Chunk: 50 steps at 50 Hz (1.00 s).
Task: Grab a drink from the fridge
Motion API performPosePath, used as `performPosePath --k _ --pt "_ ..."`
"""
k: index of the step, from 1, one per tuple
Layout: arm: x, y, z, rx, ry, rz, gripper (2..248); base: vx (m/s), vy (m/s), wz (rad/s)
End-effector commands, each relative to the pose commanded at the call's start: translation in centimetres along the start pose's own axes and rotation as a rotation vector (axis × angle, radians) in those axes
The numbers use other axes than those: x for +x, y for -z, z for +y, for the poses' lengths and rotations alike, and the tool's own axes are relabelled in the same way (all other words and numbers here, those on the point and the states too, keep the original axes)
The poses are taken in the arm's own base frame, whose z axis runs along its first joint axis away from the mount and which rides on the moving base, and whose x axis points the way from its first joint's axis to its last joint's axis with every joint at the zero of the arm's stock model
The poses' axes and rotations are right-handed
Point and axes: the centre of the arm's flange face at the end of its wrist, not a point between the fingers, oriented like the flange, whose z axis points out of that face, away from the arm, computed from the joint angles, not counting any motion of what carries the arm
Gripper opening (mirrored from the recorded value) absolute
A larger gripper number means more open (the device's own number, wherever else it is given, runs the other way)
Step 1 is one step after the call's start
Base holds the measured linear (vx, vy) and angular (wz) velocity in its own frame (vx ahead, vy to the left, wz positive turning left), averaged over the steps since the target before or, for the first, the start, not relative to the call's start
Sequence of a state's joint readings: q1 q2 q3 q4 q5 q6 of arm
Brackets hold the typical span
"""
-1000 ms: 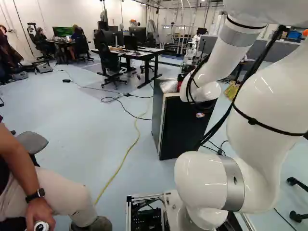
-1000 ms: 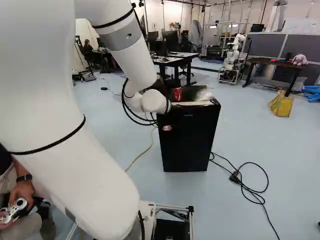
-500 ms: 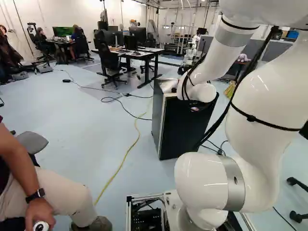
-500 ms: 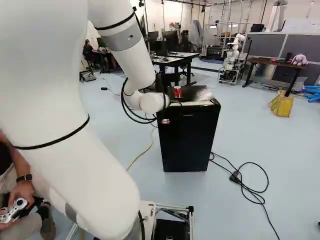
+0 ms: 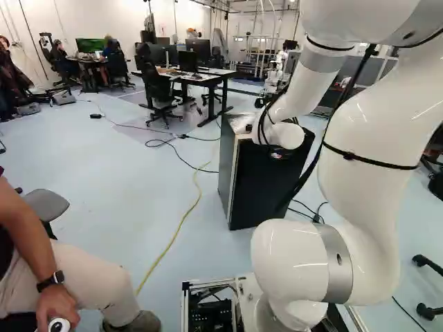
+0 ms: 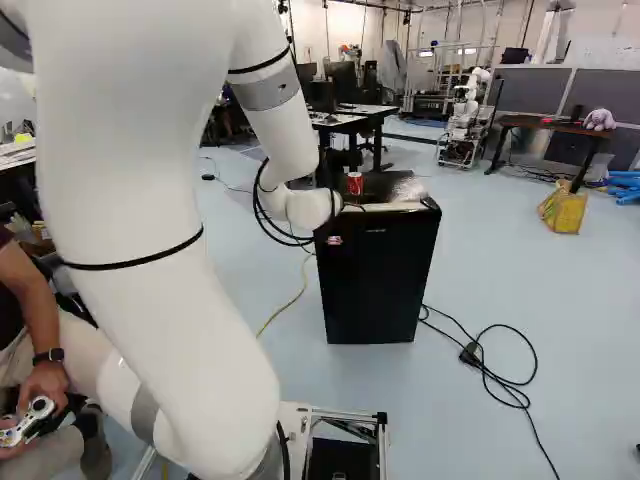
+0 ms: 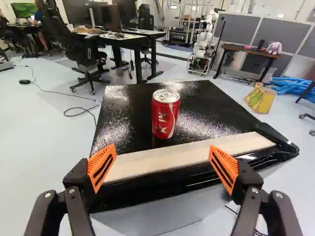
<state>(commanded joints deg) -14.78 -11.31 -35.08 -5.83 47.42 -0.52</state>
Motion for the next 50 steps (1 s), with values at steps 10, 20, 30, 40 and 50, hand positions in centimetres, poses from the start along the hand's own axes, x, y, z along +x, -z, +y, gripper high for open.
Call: performPosePath --k 10,20,30,40,50 --pt "-0.2 -1.4 -0.1 0.004 0.0 0.043 247 0.0 0.0 0.0" --pt "-0.4 -2.9 -0.3 0.009 -0.001 0.083 247 0.0 0.0 0.0" --pt "-0.6 -4.7 -0.3 0.011 -0.002 0.112 247 0.0 0.0 0.0" --pt "-0.6 -6.4 -0.1 0.01 -0.002 0.144 247 0.0 0.0 0.0" --pt "-0.3 -8.0 0.4 0.003 -0.003 0.161 247 0.0 0.0 0.0"
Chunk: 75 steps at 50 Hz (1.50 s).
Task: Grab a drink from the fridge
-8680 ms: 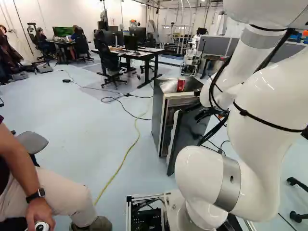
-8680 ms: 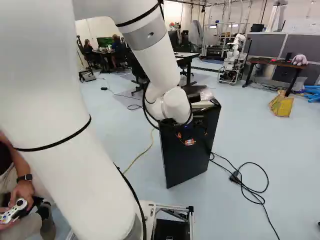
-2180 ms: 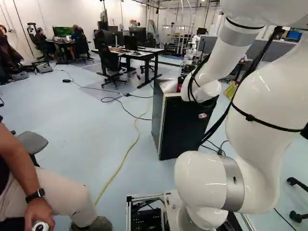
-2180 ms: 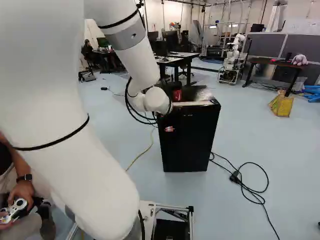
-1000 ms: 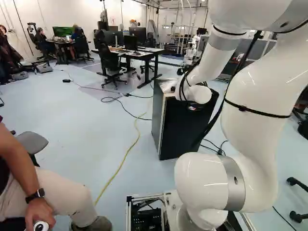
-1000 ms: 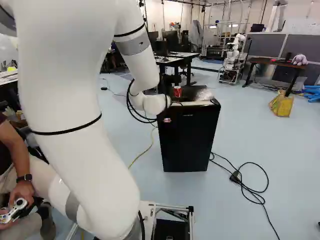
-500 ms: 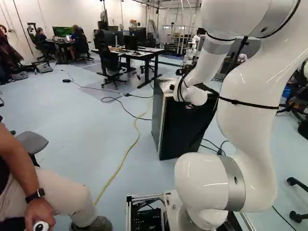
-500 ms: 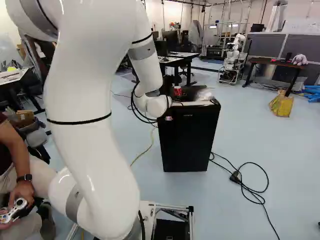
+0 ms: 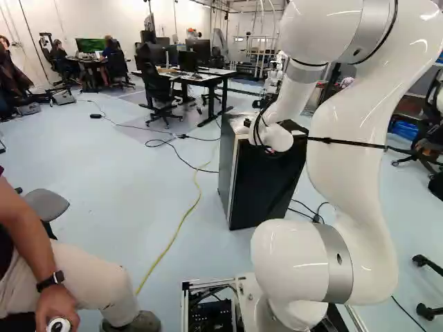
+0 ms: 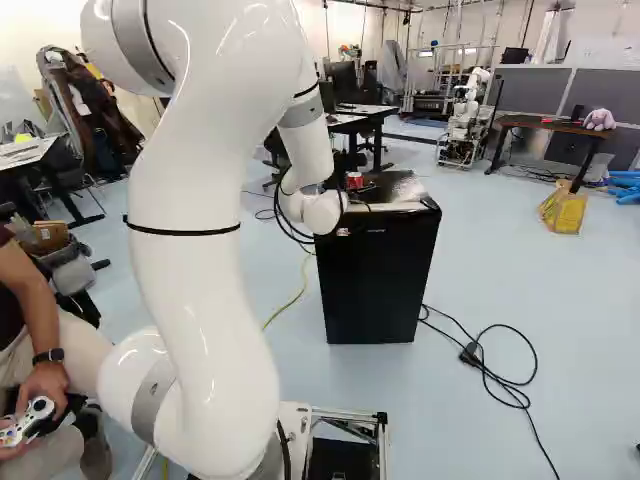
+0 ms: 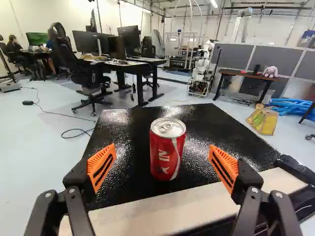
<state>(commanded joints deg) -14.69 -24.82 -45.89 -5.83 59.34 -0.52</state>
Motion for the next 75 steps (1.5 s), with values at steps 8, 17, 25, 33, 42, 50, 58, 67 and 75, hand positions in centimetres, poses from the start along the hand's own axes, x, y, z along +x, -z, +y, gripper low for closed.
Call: performPosePath --k 8,17,25,33,42,50,58,67,75 --pt "0.0 -1.0 0.3 -0.005 0.0 0.007 247 0.0 0.0 0.0" --pt "0.0 -1.9 0.4 -0.004 0.001 0.012 247 0.0 0.0 0.0" --pt "0.1 -2.5 0.3 -0.002 0.001 0.016 247 0.0 0.0 0.0" --pt "0.1 -2.6 0.3 -0.002 0.001 0.017 225 0.0 0.0 0.0" --pt "0.1 -2.6 0.3 -0.002 0.001 0.017 150 0.0 0.0 0.0" --pt "0.1 -2.6 0.3 -0.002 0.001 0.017 112 0.0 0.0 0.0" --pt "0.7 -2.5 0.3 -0.003 0.002 0.028 97 0.0 0.0 0.0" --pt "1.6 -2.3 0.4 -0.004 0.004 0.044 97 0.0 0.0 0.0" --pt "2.5 -2.1 0.4 -0.005 0.005 0.06 97 0.0 0.0 0.0"
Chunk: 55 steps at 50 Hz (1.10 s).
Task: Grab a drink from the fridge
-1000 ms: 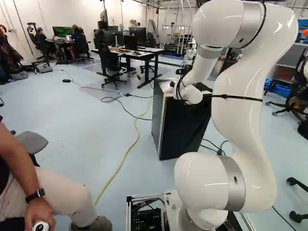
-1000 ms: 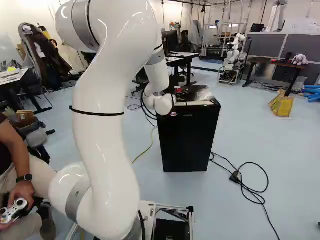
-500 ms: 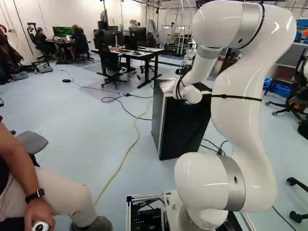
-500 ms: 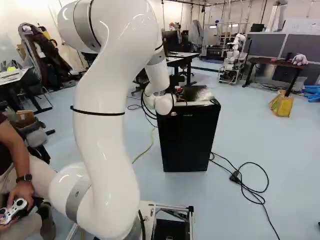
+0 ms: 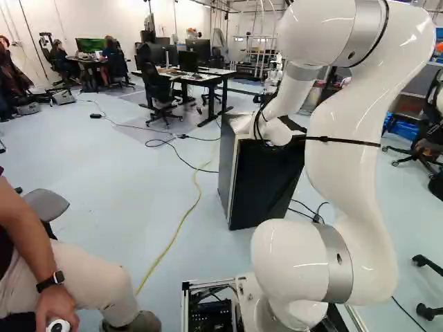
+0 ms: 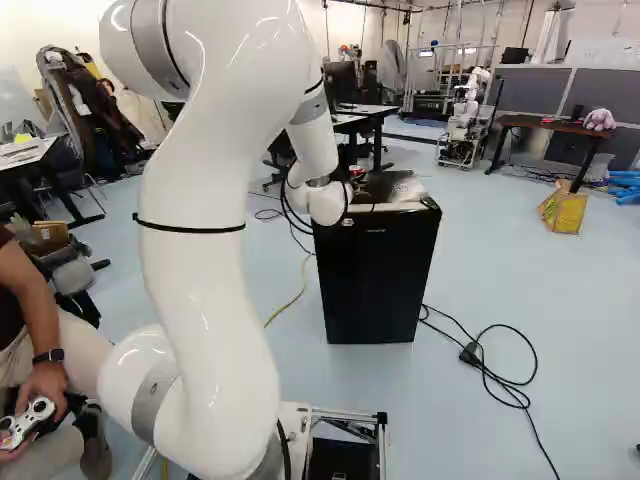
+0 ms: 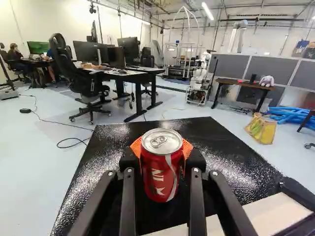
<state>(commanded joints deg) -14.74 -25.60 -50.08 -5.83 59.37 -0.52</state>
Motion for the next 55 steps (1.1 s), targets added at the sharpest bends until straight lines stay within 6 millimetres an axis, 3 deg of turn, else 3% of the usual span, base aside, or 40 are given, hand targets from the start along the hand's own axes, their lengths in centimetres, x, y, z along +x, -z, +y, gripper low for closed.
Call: performPosePath --k 13,30,55 --pt "1.3 0.2 0.1 -0.001 0.002 0.023 97 0.0 0.0 0.0" --pt "1.4 0.7 -0.2 0.002 0.001 0.019 97 0.0 0.0 0.0" --pt "1.7 3.5 -1.7 0.019 -0.003 -0.004 97 0.0 0.0 0.0"
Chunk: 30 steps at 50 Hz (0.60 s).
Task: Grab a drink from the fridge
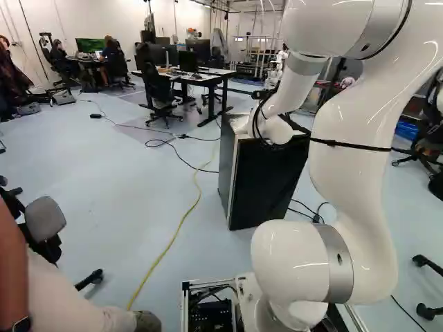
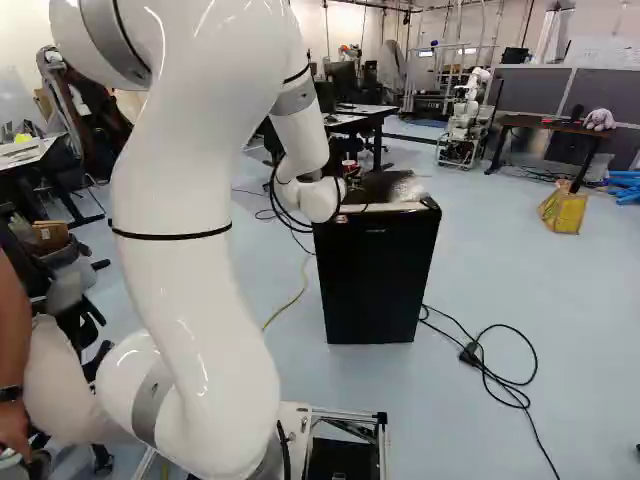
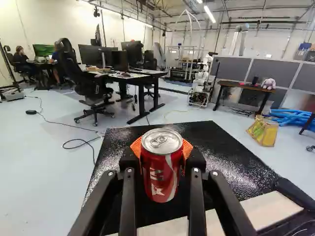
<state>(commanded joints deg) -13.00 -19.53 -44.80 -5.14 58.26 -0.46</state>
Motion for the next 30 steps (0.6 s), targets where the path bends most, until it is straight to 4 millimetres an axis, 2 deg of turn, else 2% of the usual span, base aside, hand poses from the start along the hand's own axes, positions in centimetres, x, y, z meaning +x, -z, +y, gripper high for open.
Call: performPosePath --k 15,30 --pt "0.1 3.0 -1.5 0.018 -0.004 -0.025 97 0.0 0.0 0.0" --pt "-0.1 7.0 -3.2 0.042 -0.008 -0.057 97 0.0 0.0 0.0"
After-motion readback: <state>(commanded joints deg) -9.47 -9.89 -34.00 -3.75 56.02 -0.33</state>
